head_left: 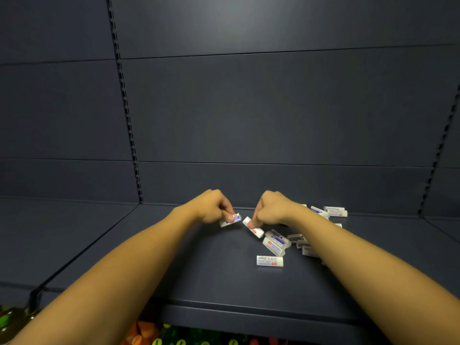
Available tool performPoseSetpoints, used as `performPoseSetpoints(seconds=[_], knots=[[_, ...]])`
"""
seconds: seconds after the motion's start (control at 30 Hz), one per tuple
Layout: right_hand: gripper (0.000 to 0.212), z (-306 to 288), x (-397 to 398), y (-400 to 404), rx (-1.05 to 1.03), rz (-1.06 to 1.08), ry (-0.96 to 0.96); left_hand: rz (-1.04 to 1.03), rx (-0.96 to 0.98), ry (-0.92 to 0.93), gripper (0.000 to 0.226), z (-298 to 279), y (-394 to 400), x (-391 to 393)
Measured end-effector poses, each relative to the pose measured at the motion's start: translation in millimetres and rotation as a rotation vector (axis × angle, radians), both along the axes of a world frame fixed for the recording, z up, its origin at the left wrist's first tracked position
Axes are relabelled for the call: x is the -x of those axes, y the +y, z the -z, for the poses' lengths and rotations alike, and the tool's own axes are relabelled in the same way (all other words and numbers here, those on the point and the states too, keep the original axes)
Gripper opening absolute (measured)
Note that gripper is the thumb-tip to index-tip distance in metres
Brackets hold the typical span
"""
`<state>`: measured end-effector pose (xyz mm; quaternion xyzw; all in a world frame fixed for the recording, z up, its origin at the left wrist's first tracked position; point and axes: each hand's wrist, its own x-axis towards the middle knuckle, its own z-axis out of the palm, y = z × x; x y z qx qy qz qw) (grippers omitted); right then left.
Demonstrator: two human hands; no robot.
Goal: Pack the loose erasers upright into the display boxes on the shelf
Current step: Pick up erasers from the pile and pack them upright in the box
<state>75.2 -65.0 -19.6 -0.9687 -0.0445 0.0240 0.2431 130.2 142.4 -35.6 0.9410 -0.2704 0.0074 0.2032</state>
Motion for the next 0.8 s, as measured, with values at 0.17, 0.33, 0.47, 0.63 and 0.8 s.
performPoseSetpoints(seconds=[0.17, 0.33, 0.47, 0.63, 0.8], knots=[[0.022, -17.7, 2.2, -28.7, -0.129, 0.093, 0.009, 0.032, 0.033, 0.001, 0.009, -20.2, -11.1, -3.6], [0.019, -23.6, 15.9, -58.6, -0.127, 0.189, 0.032, 0.101, -0.013, -0.034, 0.009, -32.7, -46.1, -6.0], [0.022, -26.6, 39.2, -79.0, -0.161, 0.277, 0.035, 0.195, -0.032, -0.059, 0.008, -32.6, -84.5, -1.4], [0.023, -22.6, 69.5, -112.5, -0.184, 0.391, 0.016, 0.306, -0.050, -0.080, 0.011, -30.0, -132.8, 13.4], [0.029, -22.5, 104.3, -156.9, -0.223, 0.463, 0.026, 0.359, -0.063, -0.064, 0.009, -31.8, -181.1, 32.3]])
